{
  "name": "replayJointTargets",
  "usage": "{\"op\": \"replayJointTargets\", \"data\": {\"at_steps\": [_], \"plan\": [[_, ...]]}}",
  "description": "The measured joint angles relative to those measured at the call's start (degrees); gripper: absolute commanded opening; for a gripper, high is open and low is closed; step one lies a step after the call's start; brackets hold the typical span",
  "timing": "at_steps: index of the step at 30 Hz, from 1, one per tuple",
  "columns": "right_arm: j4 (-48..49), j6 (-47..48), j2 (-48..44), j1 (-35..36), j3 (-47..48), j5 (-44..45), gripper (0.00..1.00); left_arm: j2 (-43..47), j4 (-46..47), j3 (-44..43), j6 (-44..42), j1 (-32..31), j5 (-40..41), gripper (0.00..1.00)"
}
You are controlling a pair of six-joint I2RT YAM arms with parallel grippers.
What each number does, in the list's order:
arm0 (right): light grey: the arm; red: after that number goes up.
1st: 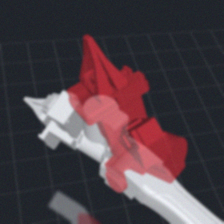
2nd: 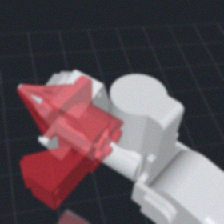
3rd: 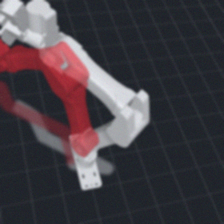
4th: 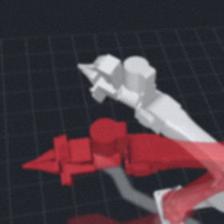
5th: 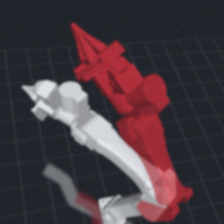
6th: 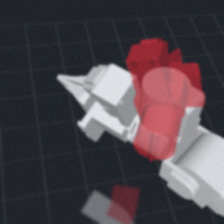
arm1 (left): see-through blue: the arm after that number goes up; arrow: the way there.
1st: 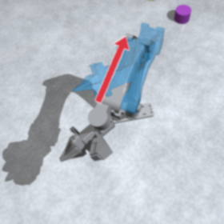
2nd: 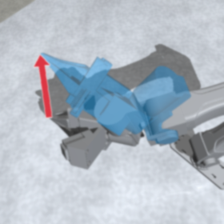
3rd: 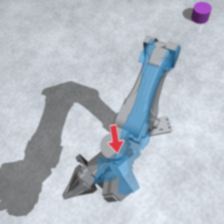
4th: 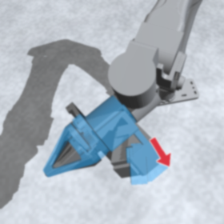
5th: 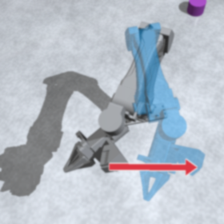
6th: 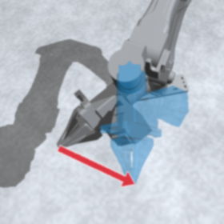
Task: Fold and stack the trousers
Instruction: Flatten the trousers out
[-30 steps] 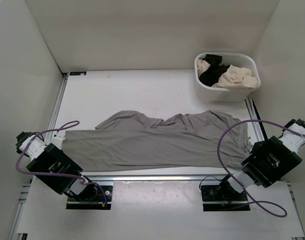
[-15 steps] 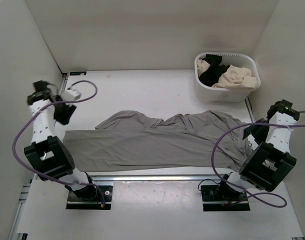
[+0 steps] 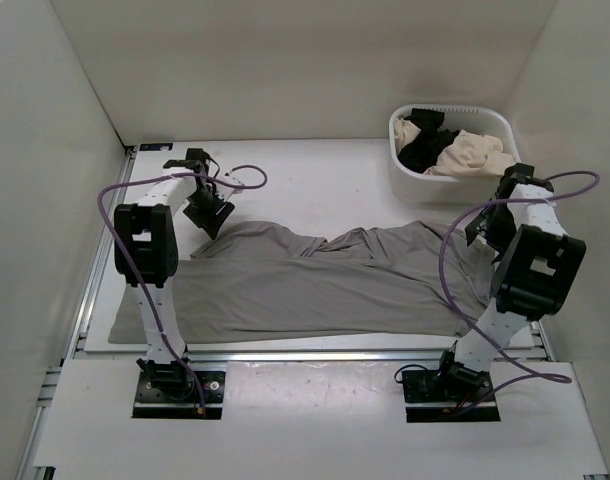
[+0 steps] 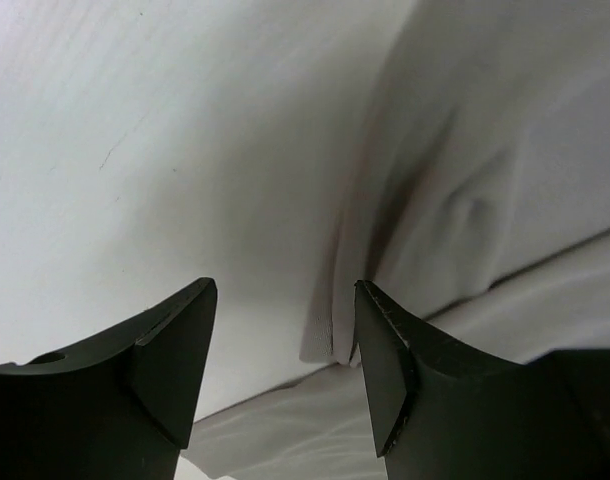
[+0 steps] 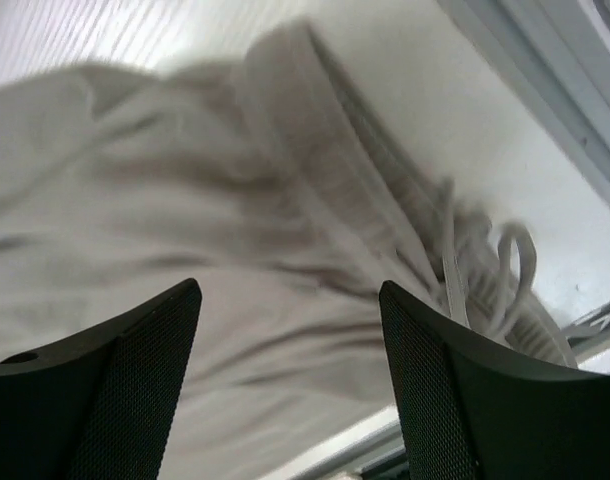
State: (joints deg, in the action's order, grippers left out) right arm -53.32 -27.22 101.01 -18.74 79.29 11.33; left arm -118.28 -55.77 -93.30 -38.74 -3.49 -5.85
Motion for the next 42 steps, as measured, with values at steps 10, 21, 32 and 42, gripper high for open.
{"op": "replayJointTargets", "data": {"at_steps": [10,21,32,42], "plan": [[1.3,-0.7,11.0,0.3,4.4,4.9,0.78,-1.5,-1.6,4.9,1.7,-2.3,0.6,0.55],[3.0,-0.3,15.2,0.3,4.4,5.9,0.00,-3.2,-6.5,2.2,5.9,-3.5,2.1,0.14],[7.1,0.9,6.9,0.3,-4.7,5.2,0.00,-0.5,0.0,-22.3,6.2,-1.7,17.9,0.14],[8.6,2.4,2.9,0.4,-10.5,2.2,0.04,6.3,2.0,-1.7,6.3,0.5,20.4,0.14]]}}
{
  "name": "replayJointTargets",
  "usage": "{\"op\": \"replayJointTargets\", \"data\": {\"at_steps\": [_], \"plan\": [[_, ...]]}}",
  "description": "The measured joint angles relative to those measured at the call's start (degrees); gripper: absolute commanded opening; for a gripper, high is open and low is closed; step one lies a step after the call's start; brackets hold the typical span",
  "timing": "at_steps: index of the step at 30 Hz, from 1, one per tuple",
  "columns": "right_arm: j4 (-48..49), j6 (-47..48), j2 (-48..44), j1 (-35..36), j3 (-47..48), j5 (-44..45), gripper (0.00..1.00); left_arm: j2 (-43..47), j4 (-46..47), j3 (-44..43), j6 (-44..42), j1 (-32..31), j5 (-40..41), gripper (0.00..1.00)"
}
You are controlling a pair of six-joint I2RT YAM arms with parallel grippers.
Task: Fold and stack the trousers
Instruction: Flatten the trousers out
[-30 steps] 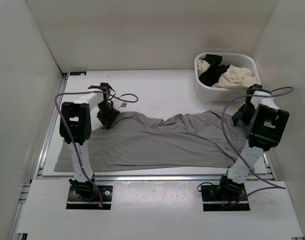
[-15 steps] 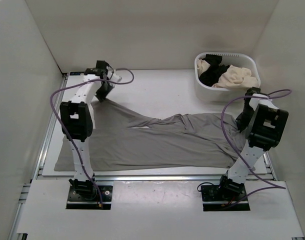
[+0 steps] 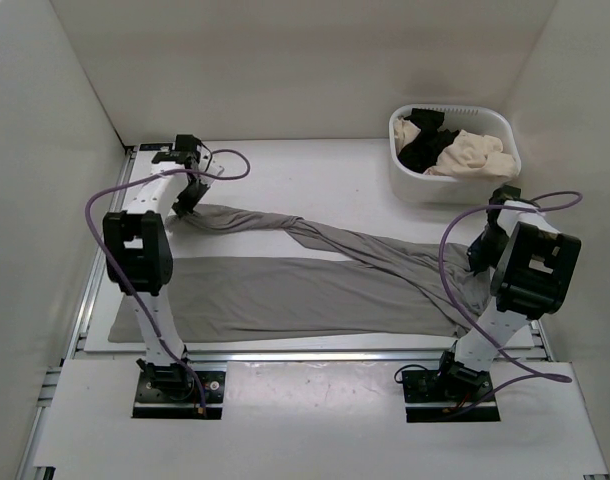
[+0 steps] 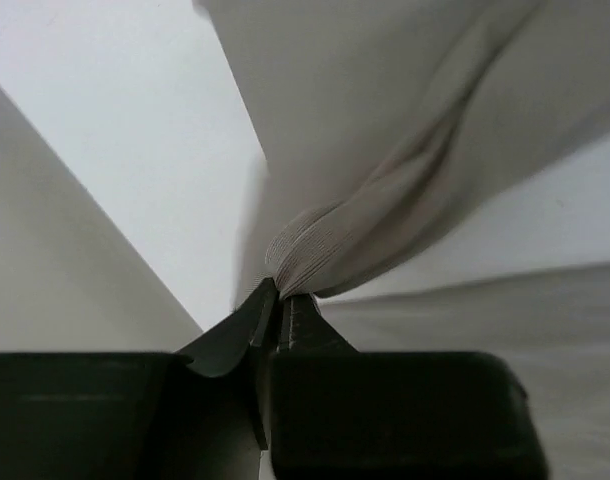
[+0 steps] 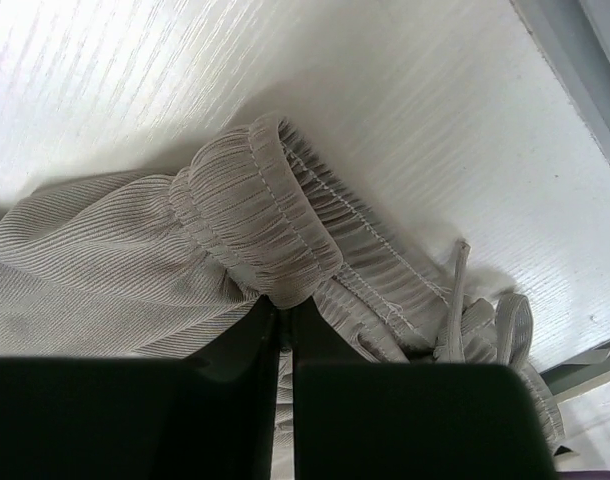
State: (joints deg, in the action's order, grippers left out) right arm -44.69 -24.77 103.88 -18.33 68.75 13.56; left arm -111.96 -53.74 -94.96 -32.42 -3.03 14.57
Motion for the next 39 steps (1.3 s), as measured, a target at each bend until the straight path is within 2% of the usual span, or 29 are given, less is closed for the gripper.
{"op": "replayJointTargets", "data": {"at_steps": [2,6,8,10,12,14,18,22,26,27,28,30,32,35,36,39], "plan": [[-0.1,0.4,0.0,0.4,-0.1,-0.4,0.00,-3.6,-0.4,-2.4,0.6,0.7,-0.1,0.14],[-0.1,1.6,-0.9,1.2,-0.3,-0.7,0.00,-8.4,0.7,-10.9,1.8,1.7,-1.4,0.14],[0.3,2.3,-3.5,1.6,-1.7,-0.7,0.00,-6.7,1.5,-10.4,1.3,1.9,-1.7,0.14],[0.2,2.7,-6.2,1.9,-3.2,-0.7,0.00,-2.9,2.2,-6.0,0.5,1.9,-1.6,0.14],[0.3,2.8,-8.9,1.9,-5.0,-0.7,0.00,0.6,0.5,-1.7,-0.1,2.1,-1.7,0.14],[-0.2,2.9,-10.7,1.9,-6.6,-0.6,0.00,1.9,-2.0,-1.5,-0.3,2.2,-2.2,0.14],[-1.2,3.2,-12.0,1.9,-7.4,-0.1,0.00,1.9,-5.8,-11.7,-0.3,2.6,-5.0,0.14],[-1.8,3.5,-11.8,1.9,-7.2,0.0,0.00,2.4,-3.7,-23.3,-1.1,2.5,-6.4,0.14],[-1.9,3.7,-10.9,1.9,-6.3,-0.3,0.00,0.1,-2.8,-23.7,-3.6,2.3,-6.3,0.26],[-1.9,3.8,-10.6,1.9,-5.9,-0.3,0.00,-1.7,-2.8,-23.9,-3.9,2.2,-6.2,0.32],[-1.9,3.9,-10.4,1.9,-5.5,-0.3,0.00,-4.9,-2.8,-24.4,-4.2,2.2,-6.1,0.43],[-1.8,4.1,-9.9,1.9,-4.7,-0.7,0.00,-13.6,-3.2,-27.0,-4.3,2.4,-6.0,0.52],[-1.8,4.3,-9.7,1.9,-4.3,-1.0,0.00,-21.8,-2.8,-30.0,-4.1,2.7,-6.0,0.67],[-1.8,4.3,-9.7,1.9,-3.9,-1.7,0.00,-30.3,-3.2,-32.6,-3.7,3.0,-4.6,0.70],[-1.8,4.3,-9.7,1.9,-3.9,-1.7,0.00,-30.2,-3.1,-32.9,-3.4,3.1,-4.0,0.71],[-1.9,4.3,-9.7,1.9,-3.9,-2.2,0.00,-25.9,0.1,-31.8,-2.8,3.3,-3.0,0.62]]}}
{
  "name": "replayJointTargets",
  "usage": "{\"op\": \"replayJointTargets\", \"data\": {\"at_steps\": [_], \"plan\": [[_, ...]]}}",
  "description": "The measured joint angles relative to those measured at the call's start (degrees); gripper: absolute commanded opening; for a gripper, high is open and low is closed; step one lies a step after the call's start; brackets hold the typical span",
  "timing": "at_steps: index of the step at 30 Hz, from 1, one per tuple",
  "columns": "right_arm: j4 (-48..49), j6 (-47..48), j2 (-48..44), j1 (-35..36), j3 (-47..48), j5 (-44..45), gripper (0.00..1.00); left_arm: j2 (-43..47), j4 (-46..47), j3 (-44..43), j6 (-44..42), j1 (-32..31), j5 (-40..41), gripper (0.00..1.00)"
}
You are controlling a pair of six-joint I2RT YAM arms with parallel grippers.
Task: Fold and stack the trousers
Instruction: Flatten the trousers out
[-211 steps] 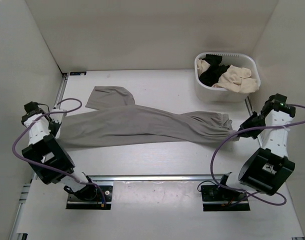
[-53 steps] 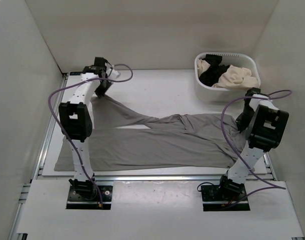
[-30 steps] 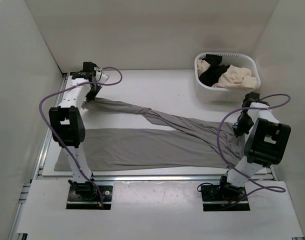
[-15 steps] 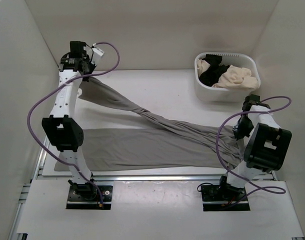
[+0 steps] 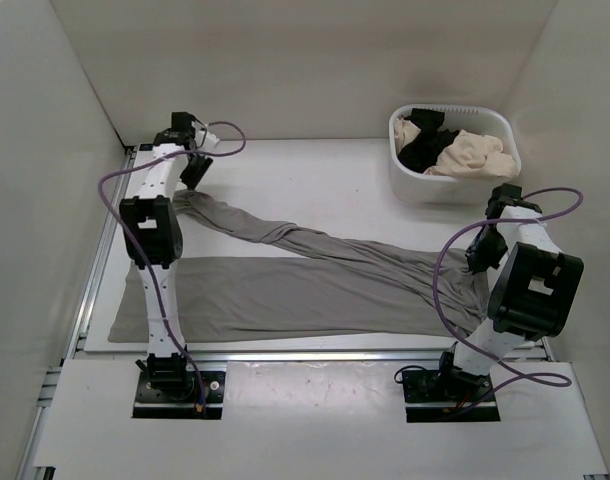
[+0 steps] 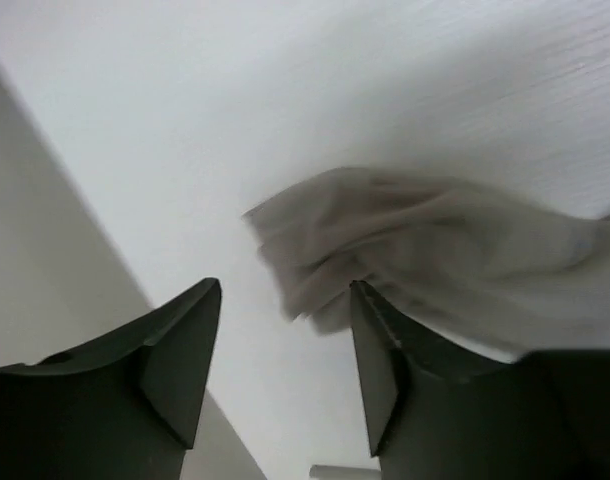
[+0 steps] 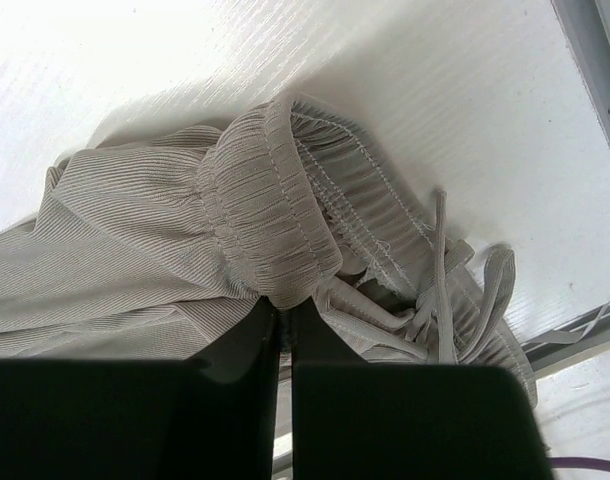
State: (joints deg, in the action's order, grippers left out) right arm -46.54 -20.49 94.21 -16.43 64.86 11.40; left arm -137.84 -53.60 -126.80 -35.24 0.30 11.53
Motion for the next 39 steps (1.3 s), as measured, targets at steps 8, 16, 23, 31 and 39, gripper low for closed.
{"op": "replayJointTargets", "data": {"at_steps": [8,16,23,31,39], "plan": [[0.3,0.0,0.0,0.1,-0.4,-0.9,0.00,20.1,7.6,16.8,-1.4,4.4,-0.2,0.23],[1.1,-0.1,0.0,0.7,-2.4,-1.4,0.00,12.9,7.5,22.2,0.5,8.0,-4.0,0.60],[2.0,-0.5,0.0,0.8,-4.1,-1.5,0.10,9.8,6.9,20.7,3.5,8.1,-10.5,0.67],[1.1,-1.2,-0.8,0.8,-4.3,1.9,0.70,7.3,6.1,19.9,7.1,8.1,-18.4,0.14],[0.4,-1.6,-3.9,0.8,6.0,3.1,0.73,6.6,3.4,19.5,7.5,8.2,-20.4,0.14]]}}
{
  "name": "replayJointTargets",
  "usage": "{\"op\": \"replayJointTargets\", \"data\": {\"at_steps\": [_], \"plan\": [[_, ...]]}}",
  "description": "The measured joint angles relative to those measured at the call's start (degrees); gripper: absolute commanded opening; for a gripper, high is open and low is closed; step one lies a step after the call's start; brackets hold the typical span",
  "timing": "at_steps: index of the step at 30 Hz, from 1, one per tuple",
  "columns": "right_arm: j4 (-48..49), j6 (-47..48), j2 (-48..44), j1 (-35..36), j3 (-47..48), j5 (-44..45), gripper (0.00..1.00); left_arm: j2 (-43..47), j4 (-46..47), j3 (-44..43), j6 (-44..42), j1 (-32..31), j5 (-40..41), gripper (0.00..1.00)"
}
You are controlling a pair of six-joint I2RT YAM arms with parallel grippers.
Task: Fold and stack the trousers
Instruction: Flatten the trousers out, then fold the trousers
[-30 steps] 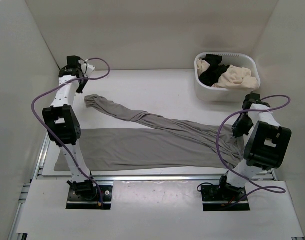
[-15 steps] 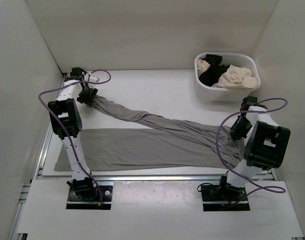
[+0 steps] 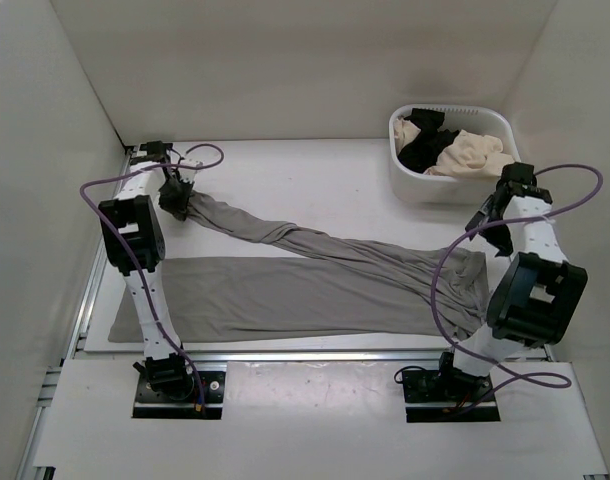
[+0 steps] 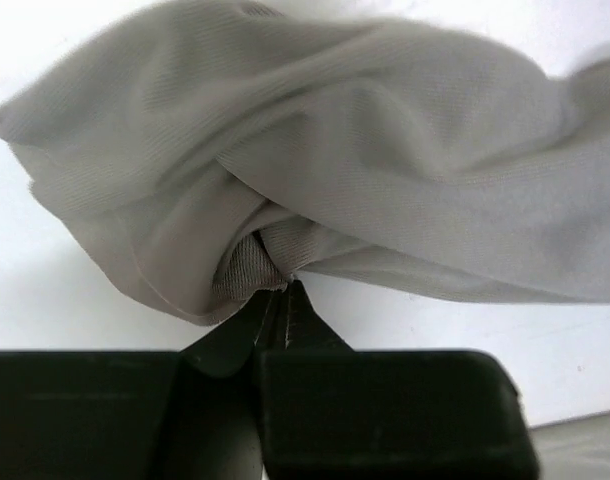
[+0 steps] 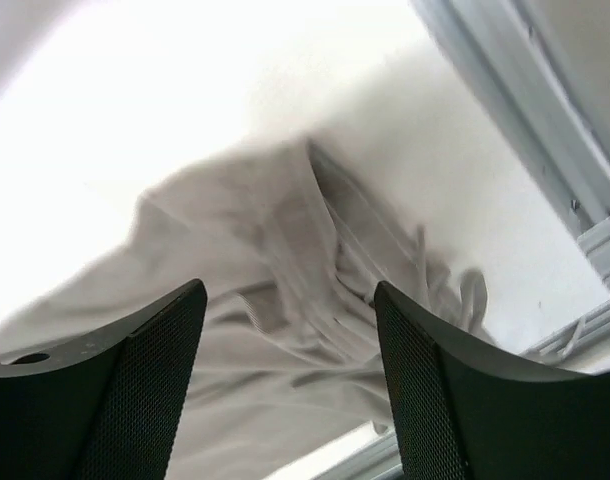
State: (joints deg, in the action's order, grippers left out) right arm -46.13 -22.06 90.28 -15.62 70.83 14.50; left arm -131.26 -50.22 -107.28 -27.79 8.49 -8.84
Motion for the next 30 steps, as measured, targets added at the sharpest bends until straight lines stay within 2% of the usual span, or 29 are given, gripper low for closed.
{"op": "replayJointTargets", "data": {"at_steps": [7,10,11,12,13,14,16,18,24,30], "plan": [[2.6,-2.5,13.6,0.0,5.0,1.1,0.74,3.1,-7.4,0.0,-0.7,2.0,0.3,0.14],[2.6,-3.7,19.1,0.0,4.1,0.5,0.66,6.1,-11.9,-0.1,-0.9,4.1,0.5,0.14],[2.4,-4.3,19.5,0.0,3.8,0.0,0.60,7.0,-13.6,-0.4,-0.9,4.9,0.5,0.14],[2.9,-4.6,18.8,0.0,3.1,-0.1,0.45,7.8,-15.2,-0.9,-0.9,5.7,0.4,0.14],[3.1,-4.9,18.3,0.0,2.3,-0.4,0.37,8.7,-16.8,-1.4,-0.9,6.4,0.3,0.14],[3.2,-5.1,18.0,0.0,1.5,-0.6,0.22,9.5,-18.1,-1.8,-0.9,7.1,0.2,0.14],[3.1,-5.7,17.7,0.0,0.7,-1.2,0.09,10.9,-20.4,-2.8,-0.9,8.3,0.0,0.14],[3.1,-6.1,17.6,0.1,0.5,-1.2,0.00,11.8,-22.0,-3.5,-0.9,8.7,-0.3,0.14],[2.2,-5.5,16.4,0.1,1.2,-1.1,0.00,12.2,-24.4,-10.1,-0.7,8.1,-0.7,0.14],[0.9,-3.6,8.3,0.0,7.1,-0.6,0.00,12.2,-19.7,-19.2,2.0,8.9,-0.3,0.14]]}}
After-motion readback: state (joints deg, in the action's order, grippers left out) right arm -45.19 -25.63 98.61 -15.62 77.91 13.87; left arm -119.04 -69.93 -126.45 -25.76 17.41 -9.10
